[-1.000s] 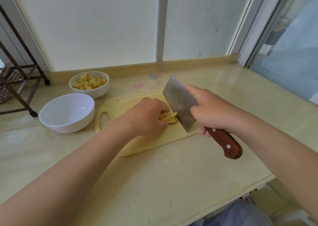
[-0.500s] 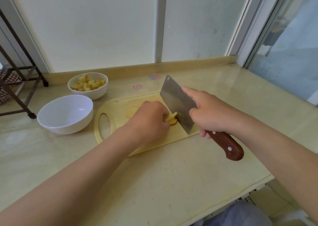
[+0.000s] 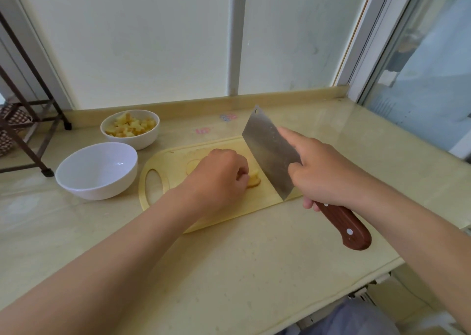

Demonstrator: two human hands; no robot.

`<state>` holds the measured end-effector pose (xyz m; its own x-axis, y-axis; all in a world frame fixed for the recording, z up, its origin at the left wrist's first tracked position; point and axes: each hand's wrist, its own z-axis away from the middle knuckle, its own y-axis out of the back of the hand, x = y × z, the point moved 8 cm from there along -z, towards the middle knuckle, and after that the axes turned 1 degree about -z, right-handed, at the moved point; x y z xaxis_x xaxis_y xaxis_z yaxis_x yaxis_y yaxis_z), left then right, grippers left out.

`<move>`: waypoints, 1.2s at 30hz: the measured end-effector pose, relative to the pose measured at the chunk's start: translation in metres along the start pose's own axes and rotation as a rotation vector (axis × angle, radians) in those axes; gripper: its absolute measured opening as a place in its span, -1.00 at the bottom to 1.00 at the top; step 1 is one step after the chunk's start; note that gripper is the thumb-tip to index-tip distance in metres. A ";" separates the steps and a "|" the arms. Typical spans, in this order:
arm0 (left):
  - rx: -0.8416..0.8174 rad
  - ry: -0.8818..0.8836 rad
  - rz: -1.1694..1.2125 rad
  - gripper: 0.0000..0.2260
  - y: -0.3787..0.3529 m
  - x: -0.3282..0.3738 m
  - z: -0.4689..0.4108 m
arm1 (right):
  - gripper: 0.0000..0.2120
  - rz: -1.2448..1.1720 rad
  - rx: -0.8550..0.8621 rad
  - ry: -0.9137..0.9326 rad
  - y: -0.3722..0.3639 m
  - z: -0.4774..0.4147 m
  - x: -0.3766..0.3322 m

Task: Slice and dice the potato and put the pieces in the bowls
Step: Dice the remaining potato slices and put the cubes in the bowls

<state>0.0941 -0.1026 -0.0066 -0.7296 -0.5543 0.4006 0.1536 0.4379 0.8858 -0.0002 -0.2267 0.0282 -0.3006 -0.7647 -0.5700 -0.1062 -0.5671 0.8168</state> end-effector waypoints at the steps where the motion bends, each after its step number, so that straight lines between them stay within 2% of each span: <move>1: -0.002 0.004 -0.001 -0.87 0.001 0.000 0.000 | -0.25 0.000 0.006 0.003 0.002 0.003 -0.002; 15: -0.042 -0.009 -0.004 -0.86 0.001 -0.008 -0.001 | -0.27 0.094 -0.063 0.044 -0.008 0.026 -0.015; 21: -0.033 -0.028 -0.011 -0.85 -0.003 -0.009 -0.003 | -0.27 0.173 -0.169 0.005 -0.014 0.032 -0.021; 25: -0.019 -0.043 -0.011 -0.84 -0.004 -0.009 -0.005 | -0.21 0.247 -0.134 0.004 -0.028 0.012 -0.033; 30: -0.060 -0.126 -0.015 -0.82 -0.001 -0.006 -0.002 | -0.15 0.191 -0.114 -0.012 -0.027 -0.024 -0.044; 33: -0.085 -0.188 0.010 -0.78 0.005 -0.012 0.003 | -0.13 0.164 -0.094 -0.013 -0.020 -0.022 -0.042; 36: -0.058 -0.213 0.072 -0.83 0.007 -0.015 0.006 | -0.17 0.130 -0.058 -0.019 -0.012 -0.011 -0.036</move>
<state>0.1026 -0.0869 -0.0074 -0.8385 -0.3585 0.4103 0.2441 0.4261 0.8711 0.0219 -0.1954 0.0381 -0.3259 -0.8273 -0.4576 -0.0108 -0.4807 0.8768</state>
